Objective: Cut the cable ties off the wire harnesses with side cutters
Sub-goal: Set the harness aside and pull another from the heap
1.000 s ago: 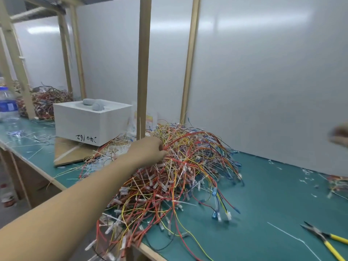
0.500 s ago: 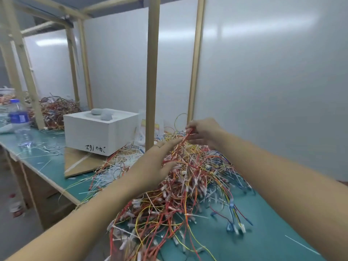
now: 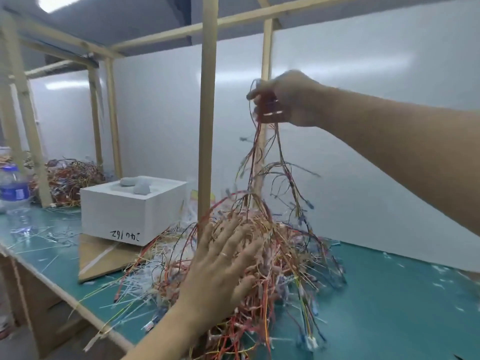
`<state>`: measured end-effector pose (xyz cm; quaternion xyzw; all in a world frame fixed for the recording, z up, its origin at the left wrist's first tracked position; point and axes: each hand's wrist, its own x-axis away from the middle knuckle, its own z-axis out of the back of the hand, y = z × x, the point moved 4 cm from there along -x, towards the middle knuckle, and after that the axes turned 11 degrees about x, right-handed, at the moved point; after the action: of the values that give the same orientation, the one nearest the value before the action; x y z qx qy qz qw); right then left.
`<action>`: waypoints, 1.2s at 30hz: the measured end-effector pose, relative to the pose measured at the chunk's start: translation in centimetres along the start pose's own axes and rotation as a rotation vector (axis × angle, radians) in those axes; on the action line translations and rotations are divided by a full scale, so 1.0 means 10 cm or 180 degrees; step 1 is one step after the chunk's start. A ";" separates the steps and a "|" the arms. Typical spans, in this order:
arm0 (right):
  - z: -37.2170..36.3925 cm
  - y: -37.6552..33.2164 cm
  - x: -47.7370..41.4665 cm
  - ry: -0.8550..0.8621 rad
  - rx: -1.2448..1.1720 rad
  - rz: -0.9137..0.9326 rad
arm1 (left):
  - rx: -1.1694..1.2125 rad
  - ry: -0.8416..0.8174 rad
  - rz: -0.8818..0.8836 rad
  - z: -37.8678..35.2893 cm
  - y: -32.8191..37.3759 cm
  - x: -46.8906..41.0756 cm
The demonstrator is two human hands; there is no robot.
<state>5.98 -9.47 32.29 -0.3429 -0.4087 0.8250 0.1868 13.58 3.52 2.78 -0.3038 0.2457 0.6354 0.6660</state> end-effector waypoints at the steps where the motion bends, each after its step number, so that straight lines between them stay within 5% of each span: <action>1: 0.14 -0.16 -0.02 0.0247 -0.0078 0.0118 | -0.0290 -0.0457 0.0136 -0.08 -0.10 0.04; 3: 0.40 -0.36 -0.05 0.0781 -0.0257 0.0323 | -0.0393 -0.1272 0.0577 -0.14 -0.34 0.11; 5: 0.52 -0.34 -0.03 0.1048 -0.0385 0.0405 | 0.0265 -0.1684 0.1224 -0.09 -0.52 0.13; 9: 0.25 0.19 0.06 0.0465 -0.0023 -0.0117 | 0.0618 -0.2607 0.1393 0.29 -0.45 0.04; 11: 0.05 0.47 0.13 0.0028 0.0247 -0.0374 | 0.1230 -0.1776 0.1108 0.70 -0.30 -0.20; 13: -0.12 0.70 0.21 -0.0231 0.0294 -0.0553 | 0.1545 -0.0023 0.0847 1.07 -0.29 -0.45; 14: -0.18 0.77 0.24 -0.0308 0.0212 -0.0597 | 0.1461 0.0417 0.0802 1.11 -0.34 -0.52; 15: -0.23 0.81 0.27 -0.0323 0.0093 -0.0601 | 0.1422 0.0330 0.0887 1.06 -0.37 -0.56; 18: -0.19 0.78 0.28 0.0071 -0.0397 -0.0473 | 0.1981 -0.1735 0.1329 0.50 -0.33 -0.37; 19: -0.09 0.73 0.26 0.0291 -0.0567 -0.0400 | 0.1917 -0.1978 0.1279 0.42 -0.34 -0.29; 23: 0.50 0.46 0.15 0.1216 -0.1383 -0.0111 | 0.0786 -0.1219 0.1319 0.58 -0.81 -0.57; 25: 0.58 0.35 0.11 0.1099 -0.1346 -0.0138 | 0.0501 -0.1326 0.1350 0.76 -0.94 -0.79; 29: 0.35 0.21 0.14 0.0086 -0.0053 -0.0212 | 0.2050 -0.1517 0.1390 0.80 -0.77 -1.20; 36: 0.27 -0.53 0.27 -0.0641 -0.0325 0.0730 | 0.3889 -0.0538 0.1306 0.34 -0.07 -1.82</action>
<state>2.34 -6.22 36.60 -0.3119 -0.4249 0.8492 0.0318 12.76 -6.77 18.18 0.2339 0.5627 0.5173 0.6010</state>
